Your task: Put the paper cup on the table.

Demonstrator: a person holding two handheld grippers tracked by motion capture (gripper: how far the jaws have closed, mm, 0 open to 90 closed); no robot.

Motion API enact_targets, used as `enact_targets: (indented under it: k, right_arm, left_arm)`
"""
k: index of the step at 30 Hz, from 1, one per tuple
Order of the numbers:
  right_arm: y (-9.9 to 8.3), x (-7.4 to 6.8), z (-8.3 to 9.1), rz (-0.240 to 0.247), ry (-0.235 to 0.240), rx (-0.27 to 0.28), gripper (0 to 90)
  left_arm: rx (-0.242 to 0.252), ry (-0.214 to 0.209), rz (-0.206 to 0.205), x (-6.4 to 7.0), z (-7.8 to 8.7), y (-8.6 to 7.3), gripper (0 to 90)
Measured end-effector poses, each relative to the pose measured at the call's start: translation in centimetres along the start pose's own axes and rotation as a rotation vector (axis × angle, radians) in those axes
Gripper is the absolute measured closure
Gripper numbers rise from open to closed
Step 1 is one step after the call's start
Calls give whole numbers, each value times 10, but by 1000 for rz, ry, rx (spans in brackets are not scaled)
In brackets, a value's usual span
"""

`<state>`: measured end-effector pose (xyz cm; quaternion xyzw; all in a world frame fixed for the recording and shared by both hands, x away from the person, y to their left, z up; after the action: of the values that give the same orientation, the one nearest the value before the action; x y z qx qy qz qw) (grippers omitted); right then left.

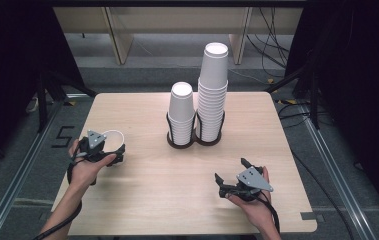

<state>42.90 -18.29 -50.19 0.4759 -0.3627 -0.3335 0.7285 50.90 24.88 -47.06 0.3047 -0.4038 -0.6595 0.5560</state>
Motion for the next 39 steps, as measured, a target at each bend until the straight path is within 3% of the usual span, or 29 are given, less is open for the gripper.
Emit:
enact_targets:
  k: [2,8,9,10,12,14,16,18,20,22,26,39]
  right_arm:
    - [0,1,0,10,-10,-3,6]
    - [0,0,0,1,1,-2,6]
    - [0,1,-1,28,-7,13,6]
    - [0,0,-1,4,-2,6,6]
    - [0,1,-1,23,-9,13,6]
    - [0,-1,0,-6,2,-5,6]
    - [0,2,0,10,-12,6,6]
    - [0,2,1,-15,-10,-2,6]
    - [0,2,0,-27,-8,18,5]
    - [-1,4,1,-18,-15,-2,6]
    - [-2,4,0,-26,-29,11,6]
    - [-2,4,2,-23,-27,-1,6]
  left_arm:
    - [7,11,1,-1,0,1,0]
    - [33,-10,11,1,4,4,0]
    - [38,-12,15,2,5,4,0]
    - [39,-16,18,2,6,5,0]
    - [49,-22,27,2,8,6,0]
    - [55,-37,31,3,11,6,0]
    - [68,-43,36,3,14,6,0]
    - [71,-44,35,3,17,6,0]
    - [75,-49,39,4,21,5,0]
    - [83,-50,40,4,25,5,0]
    - [91,-48,43,3,30,4,0]
    - [111,-74,50,7,44,-3,0]
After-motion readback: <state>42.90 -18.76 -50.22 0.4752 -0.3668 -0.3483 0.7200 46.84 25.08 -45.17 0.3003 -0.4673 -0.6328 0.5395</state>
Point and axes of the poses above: each handheld gripper's, and its own axes: z roughly backward along the jaws, y roughly out of its top, x roughly to its right, the point moved 3 cm from there along -z, roughly forward along the jaws, and after that the axes turned 8 degrees about z, right-handed, at the moved point
